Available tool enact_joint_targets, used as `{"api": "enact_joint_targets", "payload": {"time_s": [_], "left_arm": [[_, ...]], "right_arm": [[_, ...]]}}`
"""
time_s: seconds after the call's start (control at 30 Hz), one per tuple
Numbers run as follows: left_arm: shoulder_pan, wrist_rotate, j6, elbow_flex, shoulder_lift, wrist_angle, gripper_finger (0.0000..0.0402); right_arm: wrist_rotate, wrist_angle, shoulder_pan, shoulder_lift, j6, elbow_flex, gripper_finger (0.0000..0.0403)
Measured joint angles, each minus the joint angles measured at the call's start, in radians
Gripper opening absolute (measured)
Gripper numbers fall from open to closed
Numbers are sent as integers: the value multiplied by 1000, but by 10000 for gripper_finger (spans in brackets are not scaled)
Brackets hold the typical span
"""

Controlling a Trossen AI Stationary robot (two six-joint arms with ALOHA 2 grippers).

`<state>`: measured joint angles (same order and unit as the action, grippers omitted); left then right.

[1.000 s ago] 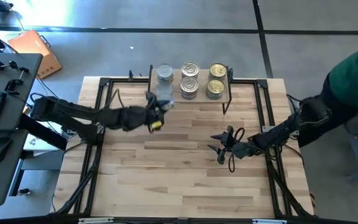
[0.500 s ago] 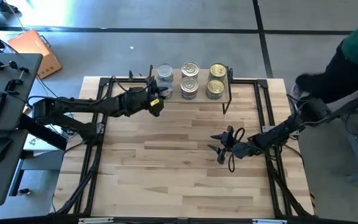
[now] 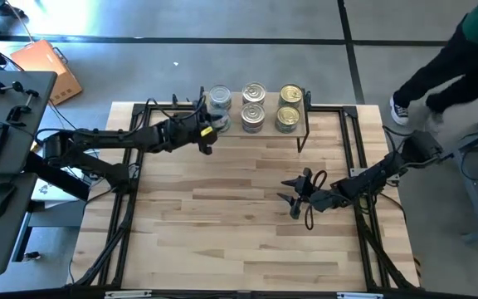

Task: Stack canned seafood by type on shelf
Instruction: Stack the green white tuna can on top of the other green white tuna can on the shelf, then return to Home Position

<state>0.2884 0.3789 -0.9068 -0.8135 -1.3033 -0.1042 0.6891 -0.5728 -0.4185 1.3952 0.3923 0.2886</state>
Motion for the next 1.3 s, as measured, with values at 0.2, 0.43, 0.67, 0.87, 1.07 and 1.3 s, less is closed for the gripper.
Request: {"api": "enact_joint_targets", "payload": {"time_s": [0.2, 0.43, 0.67, 0.87, 1.07, 1.3], "left_arm": [[3, -71, 51, 0, 0, 2, 218], [41, -112, 59, 0, 0, -1, 274], [67, -190, 69, 0, 0, -29, 287], [20, -157, 68, 0, 18, -30, 287], [-7, -81, 100, 0, 83, 43, 287], [21, -78, 311, 0, 165, 240, 267]], "right_arm": [[0, 0, 0, 0, 0, 0, 209], [0, 0, 0, 0, 10, 0, 209], [6, 0, 0, 0, 11, 0, 209], [6, 0, 0, 0, 19, 0, 209], [6, 0, 0, 0, 21, 0, 209], [5, 8, 0, 0, 27, 0, 209]]}}
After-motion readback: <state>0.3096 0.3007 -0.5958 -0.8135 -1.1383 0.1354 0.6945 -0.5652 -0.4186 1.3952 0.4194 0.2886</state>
